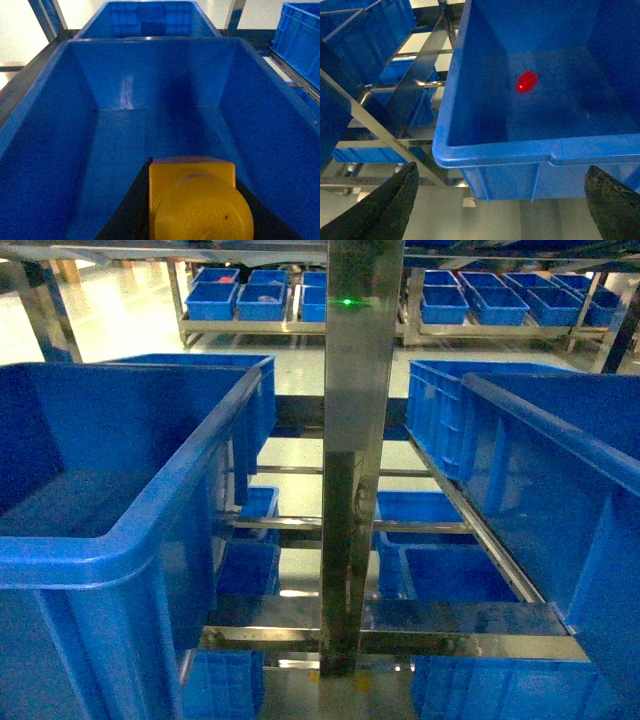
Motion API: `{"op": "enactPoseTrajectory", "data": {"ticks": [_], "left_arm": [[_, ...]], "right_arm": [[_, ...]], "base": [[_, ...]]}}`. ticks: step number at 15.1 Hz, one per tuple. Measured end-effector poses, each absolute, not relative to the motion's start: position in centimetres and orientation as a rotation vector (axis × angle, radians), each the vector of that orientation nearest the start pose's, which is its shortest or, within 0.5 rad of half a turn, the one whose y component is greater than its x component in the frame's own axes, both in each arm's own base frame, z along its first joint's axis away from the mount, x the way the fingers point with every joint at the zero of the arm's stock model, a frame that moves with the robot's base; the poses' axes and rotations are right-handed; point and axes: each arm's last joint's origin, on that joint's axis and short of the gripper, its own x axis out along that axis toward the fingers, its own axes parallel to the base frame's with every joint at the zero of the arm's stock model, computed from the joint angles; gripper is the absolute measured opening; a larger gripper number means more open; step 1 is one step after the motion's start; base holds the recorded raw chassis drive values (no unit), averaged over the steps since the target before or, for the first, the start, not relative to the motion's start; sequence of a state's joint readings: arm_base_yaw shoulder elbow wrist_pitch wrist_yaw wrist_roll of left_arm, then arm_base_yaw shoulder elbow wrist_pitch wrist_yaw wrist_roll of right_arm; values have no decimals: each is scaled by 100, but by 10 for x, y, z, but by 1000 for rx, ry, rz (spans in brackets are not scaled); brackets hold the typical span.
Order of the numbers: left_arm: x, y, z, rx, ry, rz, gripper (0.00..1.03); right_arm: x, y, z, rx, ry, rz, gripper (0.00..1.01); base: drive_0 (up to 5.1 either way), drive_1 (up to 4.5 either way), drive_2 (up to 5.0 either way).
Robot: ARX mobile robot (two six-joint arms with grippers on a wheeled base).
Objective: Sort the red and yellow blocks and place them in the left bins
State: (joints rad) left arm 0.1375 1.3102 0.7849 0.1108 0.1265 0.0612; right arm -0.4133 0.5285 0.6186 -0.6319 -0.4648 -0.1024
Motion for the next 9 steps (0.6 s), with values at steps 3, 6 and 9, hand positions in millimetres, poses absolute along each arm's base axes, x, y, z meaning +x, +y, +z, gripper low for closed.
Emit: {"op": "enactPoseTrajectory", "data": {"ticks": [3, 6, 9], "left_arm": [[307, 37, 230, 29, 459, 21, 26], [318, 41, 219, 66, 459, 38, 26], [343, 46, 202, 89, 517, 24, 26]], "right_arm": [[107, -33, 270, 130, 487, 75, 98], [107, -33, 270, 130, 487, 75, 98], [107, -33, 270, 130, 487, 75, 98]], "base": [[0, 0, 0], [0, 0, 0], [0, 0, 0]]}}
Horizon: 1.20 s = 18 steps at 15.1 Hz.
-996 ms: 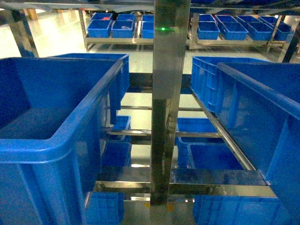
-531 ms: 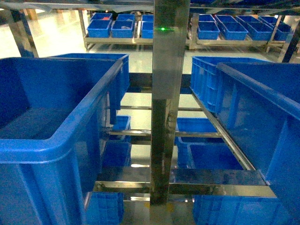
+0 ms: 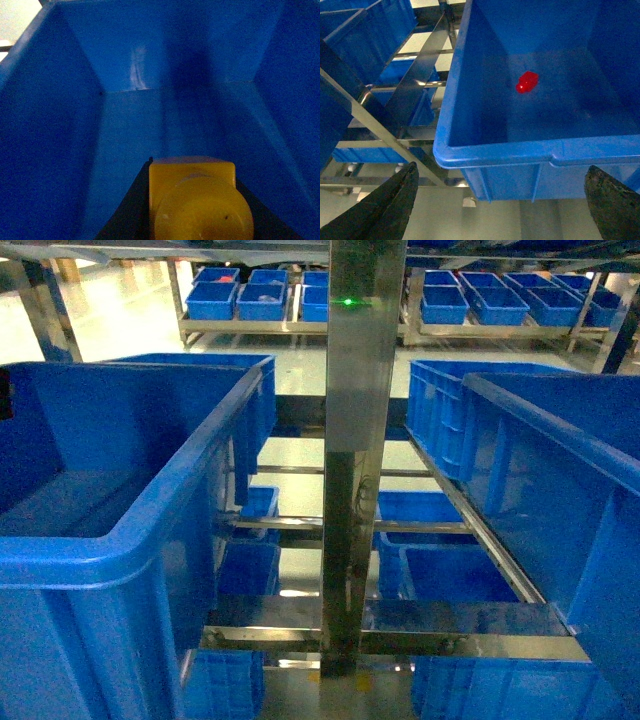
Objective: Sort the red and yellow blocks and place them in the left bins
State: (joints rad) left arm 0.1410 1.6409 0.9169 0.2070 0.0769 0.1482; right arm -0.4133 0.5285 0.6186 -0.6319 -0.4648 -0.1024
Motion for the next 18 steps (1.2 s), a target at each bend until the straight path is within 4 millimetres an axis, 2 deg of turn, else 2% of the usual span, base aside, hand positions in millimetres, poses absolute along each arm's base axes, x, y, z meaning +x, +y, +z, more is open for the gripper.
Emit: {"op": "enactPoseTrajectory", "data": {"ticks": [2, 4, 7, 9, 11, 14, 15, 18], "left_arm": [[367, 52, 202, 138, 485, 31, 26], [386, 56, 189, 166, 520, 36, 26], [398, 62, 166, 181, 606, 36, 26], [405, 67, 151, 189, 598, 56, 29], [407, 66, 158, 184, 546, 45, 51], [401, 58, 196, 187, 442, 6, 93], [396, 55, 204, 186, 430, -10, 100], [362, 47, 224, 184, 441, -52, 98]], "right_arm": [[107, -33, 270, 130, 487, 75, 98], [107, -33, 270, 130, 487, 75, 98], [107, -33, 270, 130, 487, 75, 98], [107, -33, 270, 130, 487, 75, 98], [107, -33, 270, 130, 487, 75, 98], [107, -33, 270, 130, 487, 75, 98], [107, -33, 270, 130, 487, 75, 98], [107, -33, 270, 130, 487, 75, 98]], "base": [[0, 0, 0], [0, 0, 0], [0, 0, 0], [0, 0, 0], [0, 0, 0], [0, 0, 0], [0, 0, 0], [0, 0, 0]]}}
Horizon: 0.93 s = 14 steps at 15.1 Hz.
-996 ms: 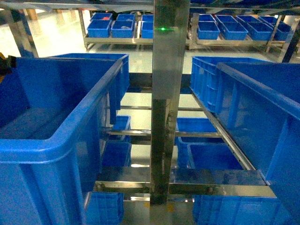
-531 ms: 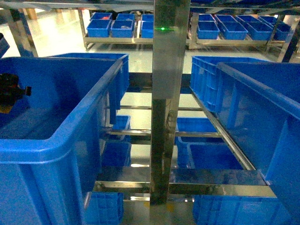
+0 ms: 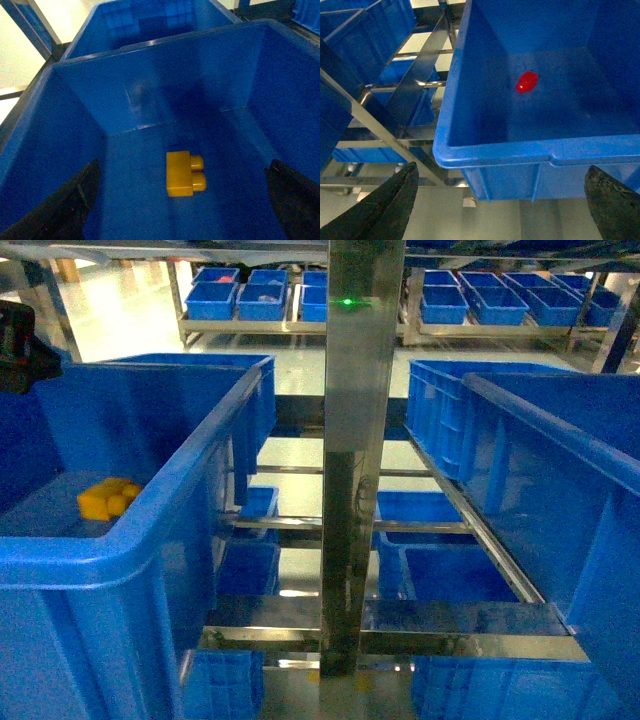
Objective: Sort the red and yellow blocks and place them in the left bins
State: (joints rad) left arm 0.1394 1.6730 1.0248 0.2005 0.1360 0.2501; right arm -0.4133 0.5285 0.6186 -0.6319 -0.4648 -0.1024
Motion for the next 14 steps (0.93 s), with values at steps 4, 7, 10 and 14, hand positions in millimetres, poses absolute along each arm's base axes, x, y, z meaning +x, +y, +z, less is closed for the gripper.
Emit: {"op": "enactPoseTrajectory", "data": {"ticks": [4, 7, 10, 14], "left_arm": [[308, 45, 235, 177, 478, -96, 98], [280, 48, 257, 120, 435, -114, 98], [253, 44, 290, 47, 296, -128, 98], [226, 29, 297, 27, 274, -176, 98]], "right_arm": [[107, -33, 270, 130, 487, 75, 98], [107, -33, 270, 130, 486, 75, 98], [107, -33, 270, 130, 486, 75, 98], [107, -33, 270, 130, 487, 75, 98]], "base": [[0, 0, 0], [0, 0, 0], [0, 0, 0], [0, 0, 0]]}}
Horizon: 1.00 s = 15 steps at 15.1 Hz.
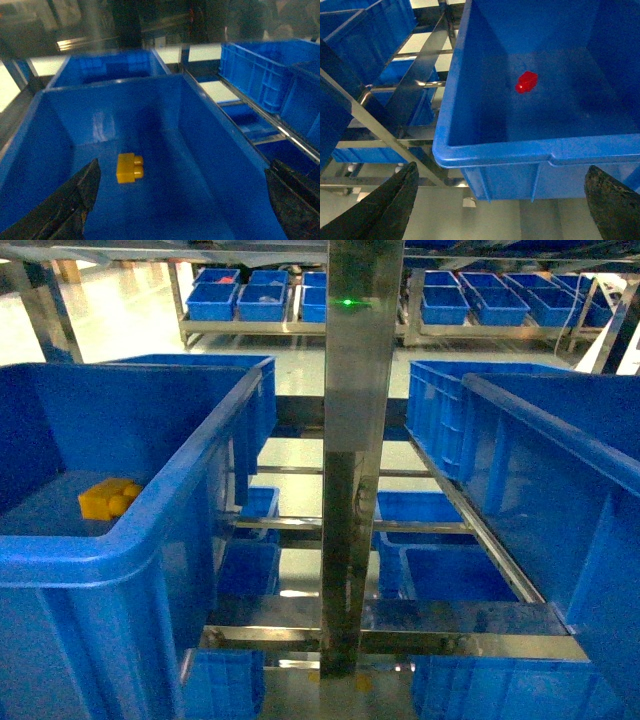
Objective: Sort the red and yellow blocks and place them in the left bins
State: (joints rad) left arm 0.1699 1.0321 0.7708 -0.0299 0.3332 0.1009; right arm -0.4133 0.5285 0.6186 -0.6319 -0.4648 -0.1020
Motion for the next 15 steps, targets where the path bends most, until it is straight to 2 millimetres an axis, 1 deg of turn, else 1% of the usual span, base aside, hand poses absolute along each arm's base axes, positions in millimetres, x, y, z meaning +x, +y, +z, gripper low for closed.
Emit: {"op": "enactPoseTrajectory", "data": {"ticks": [1, 3, 5, 6, 7, 8, 9, 11, 12, 13, 14, 15], "left_arm": [[229, 29, 291, 19, 285, -180, 98], [228, 26, 298, 37, 220, -176, 98], [226, 25, 300, 41, 210, -179, 98], [226, 25, 299, 40, 213, -180, 98], [226, 22, 299, 57, 89, -107, 90], [217, 21, 288, 40, 24, -27, 79], [204, 17, 272, 26, -7, -5, 66], [187, 12, 242, 8, 2, -2, 37], [179, 7, 230, 6, 14, 17, 25], [172, 0, 223, 5, 5, -3, 12], [165, -1, 216, 3, 2, -15, 1], [159, 0, 209, 3, 3, 4, 2]], "right_arm": [[107, -33, 270, 130, 486, 75, 98], [107, -33, 270, 130, 487, 75, 98], [107, -33, 270, 130, 487, 75, 98], [108, -34, 272, 98, 381, 55, 95], [101, -30, 261, 24, 171, -7, 82], [95, -24, 249, -17, 49, 3, 71], [96, -19, 244, -29, -19, 13, 58], [98, -14, 219, -13, 13, 5, 31], [98, -12, 212, -13, 12, 3, 16], [97, -8, 209, -15, -2, -16, 3], [97, 1, 203, -11, -8, 25, 2], [98, 1, 197, -11, 3, 17, 2]], "base": [[0, 0, 0], [0, 0, 0], [0, 0, 0], [0, 0, 0], [0, 0, 0], [0, 0, 0], [0, 0, 0], [0, 0, 0], [0, 0, 0], [0, 0, 0], [0, 0, 0], [0, 0, 0]]}}
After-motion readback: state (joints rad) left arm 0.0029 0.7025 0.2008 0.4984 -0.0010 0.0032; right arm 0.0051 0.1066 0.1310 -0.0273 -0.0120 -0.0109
